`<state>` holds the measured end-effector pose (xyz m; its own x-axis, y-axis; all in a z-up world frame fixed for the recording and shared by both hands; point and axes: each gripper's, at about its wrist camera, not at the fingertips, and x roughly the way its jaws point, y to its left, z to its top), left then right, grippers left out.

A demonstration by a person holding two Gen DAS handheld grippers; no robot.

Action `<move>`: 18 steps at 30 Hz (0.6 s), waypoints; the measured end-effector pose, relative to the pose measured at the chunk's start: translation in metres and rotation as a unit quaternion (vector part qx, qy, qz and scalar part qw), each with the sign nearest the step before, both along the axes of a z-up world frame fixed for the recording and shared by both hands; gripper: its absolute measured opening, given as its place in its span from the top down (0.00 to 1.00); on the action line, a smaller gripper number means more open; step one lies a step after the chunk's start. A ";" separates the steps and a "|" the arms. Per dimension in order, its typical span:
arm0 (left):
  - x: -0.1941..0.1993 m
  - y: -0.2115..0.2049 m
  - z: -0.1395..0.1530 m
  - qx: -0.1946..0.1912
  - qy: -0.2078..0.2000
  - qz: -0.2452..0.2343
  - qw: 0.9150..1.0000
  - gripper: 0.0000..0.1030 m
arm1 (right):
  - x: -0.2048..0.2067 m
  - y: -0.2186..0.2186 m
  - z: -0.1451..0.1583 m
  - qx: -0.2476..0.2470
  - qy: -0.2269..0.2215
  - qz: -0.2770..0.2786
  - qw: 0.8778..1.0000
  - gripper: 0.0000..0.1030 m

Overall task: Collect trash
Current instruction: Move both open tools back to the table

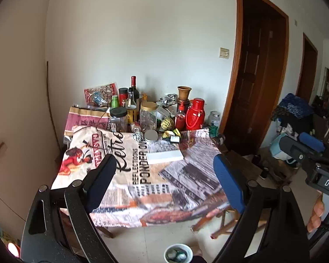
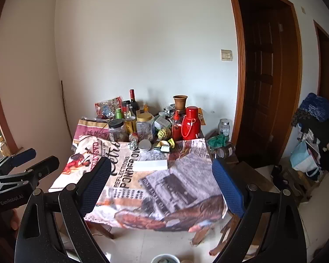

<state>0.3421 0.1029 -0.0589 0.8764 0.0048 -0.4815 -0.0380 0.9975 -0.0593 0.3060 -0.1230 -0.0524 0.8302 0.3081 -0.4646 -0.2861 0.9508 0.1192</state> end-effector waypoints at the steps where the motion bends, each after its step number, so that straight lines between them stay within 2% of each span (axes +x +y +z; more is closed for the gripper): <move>1: 0.010 -0.004 0.000 0.004 -0.001 0.006 1.000 0.13 | 0.011 -0.003 0.000 -0.001 0.000 0.004 1.000 0.11; 4: 0.046 -0.012 0.002 0.003 -0.002 0.031 1.000 0.12 | 0.045 -0.014 0.001 -0.009 0.005 0.011 1.000 0.11; 10: 0.118 -0.017 0.002 -0.033 0.011 0.081 0.996 0.11 | 0.111 -0.033 0.000 -0.031 0.015 0.040 0.999 0.11; 14: 0.162 -0.016 -0.008 -0.060 0.024 0.108 0.992 0.11 | 0.147 -0.044 -0.011 -0.036 0.025 0.055 0.998 0.11; 16: 0.179 -0.017 -0.015 -0.060 0.034 0.113 0.991 0.11 | 0.162 -0.046 -0.019 -0.035 0.038 0.058 0.997 0.11; 18: 0.197 -0.019 -0.024 -0.042 0.050 0.116 0.991 0.11 | 0.177 -0.046 -0.026 -0.035 0.057 0.061 0.996 0.11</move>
<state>0.5394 0.0836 -0.0830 0.8045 0.1559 -0.5731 -0.2751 0.9530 -0.1271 0.4827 -0.1695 -0.0781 0.7290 0.3677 -0.5773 -0.3889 0.9166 0.0928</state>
